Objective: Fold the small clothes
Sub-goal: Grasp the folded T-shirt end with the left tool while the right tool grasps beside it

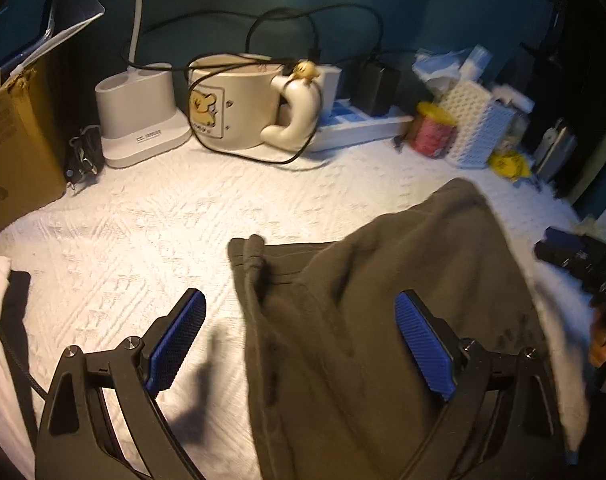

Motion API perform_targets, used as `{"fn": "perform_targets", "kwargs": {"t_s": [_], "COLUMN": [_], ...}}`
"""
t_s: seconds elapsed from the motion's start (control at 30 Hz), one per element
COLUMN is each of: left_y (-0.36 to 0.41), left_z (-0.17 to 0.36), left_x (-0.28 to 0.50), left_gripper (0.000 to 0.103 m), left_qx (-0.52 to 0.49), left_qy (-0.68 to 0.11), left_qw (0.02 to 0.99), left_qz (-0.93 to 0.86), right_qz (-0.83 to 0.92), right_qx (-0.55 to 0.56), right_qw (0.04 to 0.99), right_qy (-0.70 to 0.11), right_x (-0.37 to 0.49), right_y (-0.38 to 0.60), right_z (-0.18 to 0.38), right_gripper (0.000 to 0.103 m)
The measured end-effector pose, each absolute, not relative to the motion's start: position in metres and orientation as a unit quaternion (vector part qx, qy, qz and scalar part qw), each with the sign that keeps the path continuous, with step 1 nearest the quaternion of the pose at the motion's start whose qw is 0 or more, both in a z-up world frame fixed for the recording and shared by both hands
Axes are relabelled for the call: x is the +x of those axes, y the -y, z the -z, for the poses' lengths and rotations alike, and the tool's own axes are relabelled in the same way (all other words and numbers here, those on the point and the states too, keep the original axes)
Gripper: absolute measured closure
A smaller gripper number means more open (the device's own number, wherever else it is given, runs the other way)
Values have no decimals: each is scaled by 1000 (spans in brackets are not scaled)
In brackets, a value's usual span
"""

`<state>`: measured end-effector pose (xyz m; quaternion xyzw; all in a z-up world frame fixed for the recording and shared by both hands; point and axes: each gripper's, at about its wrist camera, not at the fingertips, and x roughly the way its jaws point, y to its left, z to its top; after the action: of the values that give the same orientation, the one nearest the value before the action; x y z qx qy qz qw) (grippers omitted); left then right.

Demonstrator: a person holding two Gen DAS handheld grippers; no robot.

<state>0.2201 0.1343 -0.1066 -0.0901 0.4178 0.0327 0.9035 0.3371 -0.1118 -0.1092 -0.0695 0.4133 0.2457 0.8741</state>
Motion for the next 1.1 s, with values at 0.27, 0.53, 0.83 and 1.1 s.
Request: {"fn": "perform_targets", "kwargs": {"t_s": [0.27, 0.53, 0.83, 1.1], "left_y": [-128, -109, -95, -86], "left_z": [120, 118, 117, 115], "left_x": [230, 242, 243, 238], "left_gripper": [8, 14, 50, 70], "left_qx": [-79, -92, -108, -101], "left_qy": [-441, -436, -425, -417], "left_qw": [894, 893, 895, 900], "left_qz": [1, 63, 86, 72], "right_qz": [-260, -310, -362, -378], "right_qx": [-45, -7, -55, -103], "right_qw": [867, 842, 831, 828], "right_qy": [-422, -441, -419, -401], "right_x": [357, 369, 350, 333], "right_y": [105, 82, 42, 24], "right_z": [120, 137, 143, 145], "right_gripper": [25, 25, 25, 69]}}
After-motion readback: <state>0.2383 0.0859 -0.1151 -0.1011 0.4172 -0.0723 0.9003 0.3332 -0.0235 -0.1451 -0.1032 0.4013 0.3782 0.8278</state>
